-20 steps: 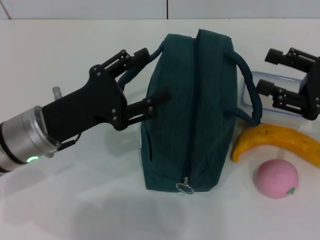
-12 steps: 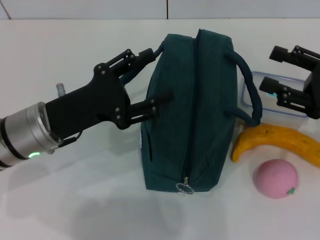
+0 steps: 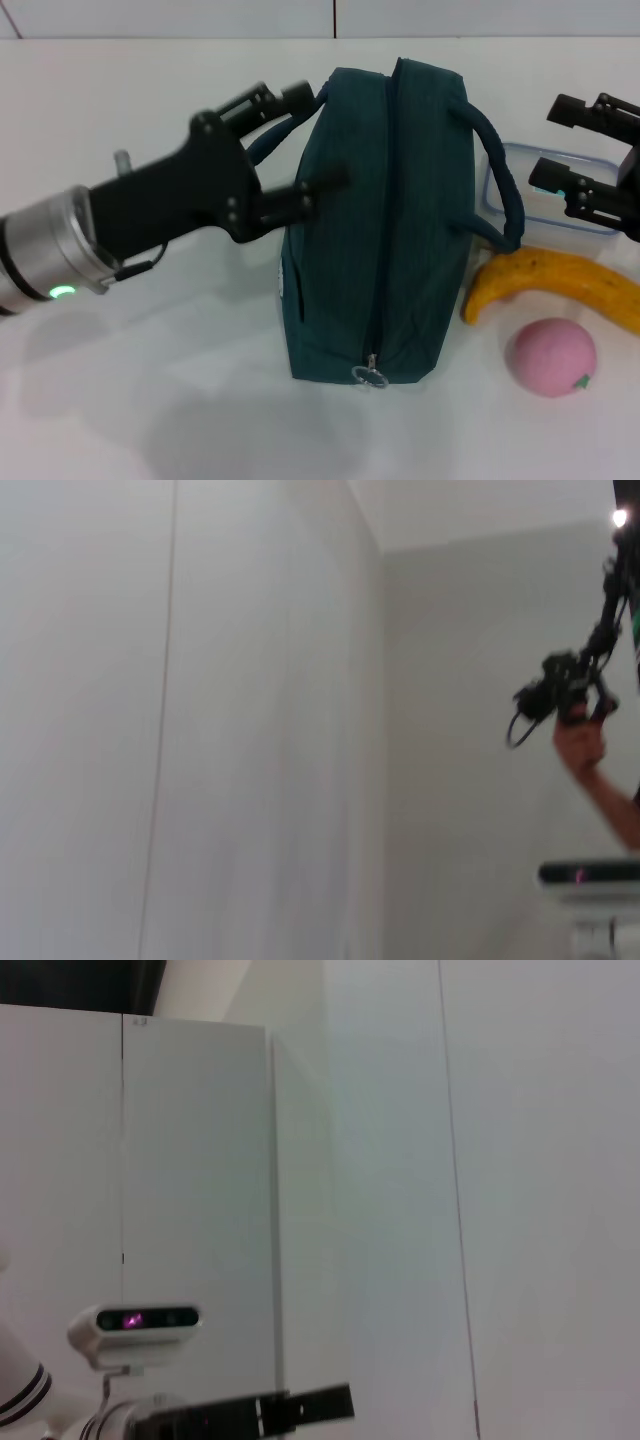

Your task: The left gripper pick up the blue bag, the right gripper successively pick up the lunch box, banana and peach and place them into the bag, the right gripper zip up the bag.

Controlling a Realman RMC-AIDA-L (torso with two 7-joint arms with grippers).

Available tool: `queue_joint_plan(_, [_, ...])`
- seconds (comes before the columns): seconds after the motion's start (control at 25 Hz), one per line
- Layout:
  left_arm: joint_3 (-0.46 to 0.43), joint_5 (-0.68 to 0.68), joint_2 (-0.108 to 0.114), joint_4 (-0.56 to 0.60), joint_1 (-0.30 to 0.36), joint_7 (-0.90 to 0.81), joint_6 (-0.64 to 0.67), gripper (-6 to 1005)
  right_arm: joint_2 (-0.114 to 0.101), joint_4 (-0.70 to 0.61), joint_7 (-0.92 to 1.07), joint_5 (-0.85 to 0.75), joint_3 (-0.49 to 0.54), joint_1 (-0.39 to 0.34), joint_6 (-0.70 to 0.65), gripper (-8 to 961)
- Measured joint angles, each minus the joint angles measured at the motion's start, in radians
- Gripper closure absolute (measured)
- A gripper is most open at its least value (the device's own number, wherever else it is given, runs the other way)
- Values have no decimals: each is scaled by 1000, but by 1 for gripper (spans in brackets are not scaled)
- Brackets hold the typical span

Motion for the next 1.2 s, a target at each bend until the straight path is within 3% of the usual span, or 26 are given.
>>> queue_joint_plan(0.16, [0, -10, 56, -74, -54, -291, 25, 171, -2, -4, 2, 2, 1, -5, -5, 262])
queue_joint_plan(0.24, [2, 20, 74, -153, -88, -474, 14, 171, -2, -4, 2, 2, 1, -4, -5, 262])
queue_joint_plan(0.32, [2, 67, 65, -234, -115, -595, 10, 171, -1, -4, 0, 3, 2, -6, -5, 262])
queue_joint_plan(0.4, [3, 86, 29, -293, -127, -631, 10, 172, -2, -4, -1, 2, 2, -8, -5, 262])
queue_joint_plan(0.44, [3, 86, 29, -293, -127, -631, 10, 172, -1, -4, -1, 2, 2, -11, -2, 262])
queue_joint_plan(0.48, [3, 92, -6, -338, -129, -629, 8, 172, -1, -4, -1, 2, 2, -11, -2, 262])
queue_joint_plan(0.56, [3, 104, -19, -352, -130, -627, 2, 176, 0, -1, -2, 0, 2, -11, 0, 262])
queue_joint_plan(1.2, [3, 162, -19, -231, -155, -657, -152, 235, 17, 5, -19, 0, -2, -11, 0, 262])
